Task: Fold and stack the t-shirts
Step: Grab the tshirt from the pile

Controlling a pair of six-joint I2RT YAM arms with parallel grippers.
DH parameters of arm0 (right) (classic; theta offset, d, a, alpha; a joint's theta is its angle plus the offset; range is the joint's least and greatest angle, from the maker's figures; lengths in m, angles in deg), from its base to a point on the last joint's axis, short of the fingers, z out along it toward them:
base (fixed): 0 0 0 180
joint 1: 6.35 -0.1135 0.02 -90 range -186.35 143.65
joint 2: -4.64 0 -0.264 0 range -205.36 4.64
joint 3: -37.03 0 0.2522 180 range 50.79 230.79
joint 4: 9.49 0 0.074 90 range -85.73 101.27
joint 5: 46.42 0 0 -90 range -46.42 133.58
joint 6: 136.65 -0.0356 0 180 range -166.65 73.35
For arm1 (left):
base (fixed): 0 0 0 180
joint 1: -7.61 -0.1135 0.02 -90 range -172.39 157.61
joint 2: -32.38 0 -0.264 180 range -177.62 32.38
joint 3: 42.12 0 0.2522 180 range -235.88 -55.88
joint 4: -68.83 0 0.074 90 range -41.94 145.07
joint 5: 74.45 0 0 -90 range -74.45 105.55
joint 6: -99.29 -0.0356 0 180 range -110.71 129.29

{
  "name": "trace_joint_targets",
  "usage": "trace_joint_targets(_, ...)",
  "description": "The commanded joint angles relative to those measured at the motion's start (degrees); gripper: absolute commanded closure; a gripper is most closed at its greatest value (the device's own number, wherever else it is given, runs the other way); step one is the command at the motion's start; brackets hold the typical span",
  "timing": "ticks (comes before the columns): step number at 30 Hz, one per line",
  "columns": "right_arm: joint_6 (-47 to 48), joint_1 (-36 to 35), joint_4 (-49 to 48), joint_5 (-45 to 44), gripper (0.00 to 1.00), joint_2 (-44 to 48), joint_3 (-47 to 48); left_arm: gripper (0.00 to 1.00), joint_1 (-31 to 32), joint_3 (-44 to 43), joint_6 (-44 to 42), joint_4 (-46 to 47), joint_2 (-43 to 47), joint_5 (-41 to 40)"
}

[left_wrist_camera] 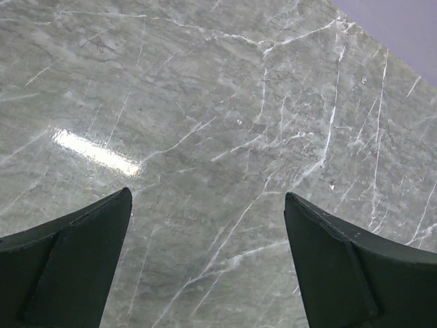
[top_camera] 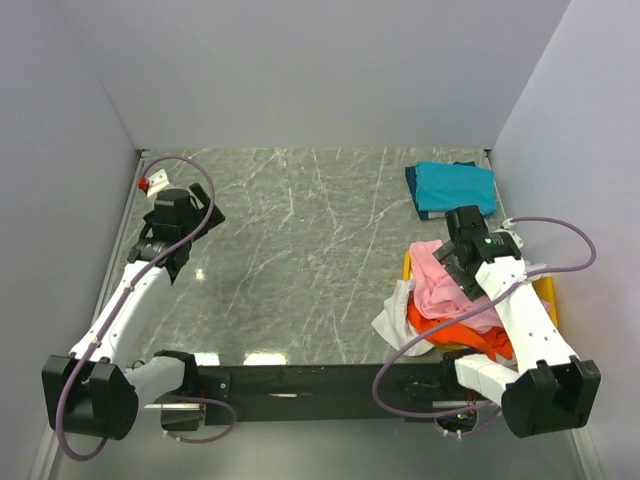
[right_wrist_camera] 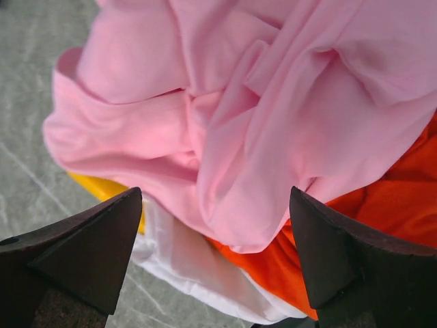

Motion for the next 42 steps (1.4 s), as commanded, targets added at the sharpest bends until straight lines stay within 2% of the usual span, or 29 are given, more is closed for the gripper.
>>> trace_joint_targets(1,-1.0,2.05,3.44,-1.81,0.05,-2.33,-0.33,0.01,-0.08,-0.97,2.68,0.48,-0.67,-1.11)
trace_joint_targets(4,1.55,4.78,-0.24,5.63,0.06,-3.65,-2.87,0.02,-0.08,-3.34,3.48,-2.87,-1.9,-0.93)
trace_joint_targets(9,8.57,10.22,-4.37,8.99,0.08,-7.08,-6.39,0.02,-0.08,-5.11,5.05,-5.86,-1.2,-2.43)
trace_joint_targets(11,9.64,11.28,-8.59,11.89,0.13,-6.99,-9.89,0.02,-0.08,-5.02,5.85,-6.47,-0.67,-1.81)
trace_joint_targets(12,10.25,11.72,-10.0,14.77,0.24,-6.65,-11.04,0.02,-0.08,-4.85,6.2,-6.48,0.11,-0.85)
trace_joint_targets(14,9.91,11.9,-12.11,16.46,0.37,-5.68,-13.24,0.02,-0.08,-4.58,6.11,-7.17,1.52,-0.14)
trace_joint_targets(15,9.65,11.9,-12.29,17.52,0.54,-3.76,-13.69,0.02,-0.08,-4.41,5.59,-7.44,2.05,0.21)
trace_joint_targets(17,9.12,11.9,-12.47,18.06,0.74,-0.94,-14.65,0.02,-0.08,-3.97,5.06,-7.88,3.01,0.3)
trace_joint_targets(18,8.85,11.9,-12.04,17.1,0.95,2.38,-14.66,0.02,-0.08,-3.53,4.89,-7.88,4.06,0.39)
trace_joint_targets(19,8.68,11.9,-10.2,16.13,1.0,3.98,-14.31,0.02,-0.08,-3.26,4.88,-7.88,4.68,0.56)
trace_joint_targets(25,9.73,11.9,-2.19,8.66,1.0,14.53,0.86,0.02,-0.08,0.16,6.38,-6.57,8.38,3.89)
trace_joint_targets(29,12.89,11.9,-4.46,8.91,1.0,18.75,10.02,0.02,-0.08,0.96,8.31,-6.56,10.31,3.99)
trace_joint_targets(34,17.55,11.81,-18.68,18.39,1.0,20.43,16.53,0.03,-0.08,2.01,8.05,-5.69,12.42,4.87)
trace_joint_targets(35,18.34,11.81,-21.23,22.58,1.0,20.08,16.98,0.03,-0.08,1.84,7.44,-5.69,12.77,5.13)
trace_joint_targets(38,19.13,10.15,-30.2,27.53,1.0,17.54,18.21,0.03,-0.08,1.49,6.03,-5.95,13.04,5.31)
trace_joint_targets(39,19.48,9.1,-34.31,29.55,1.0,16.48,18.56,0.03,-0.08,1.31,5.77,-6.12,13.04,5.13)
trace_joint_targets(40,20.01,5.17,-35.75,29.74,1.0,15.17,19.69,0.03,-0.08,1.31,5.42,-6.21,13.04,5.05)
trace_joint_targets(42,22.82,-0.81,-38.12,27.13,1.0,10.34,21.8,0.03,-0.08,1.13,4.8,-6.39,13.21,5.22)
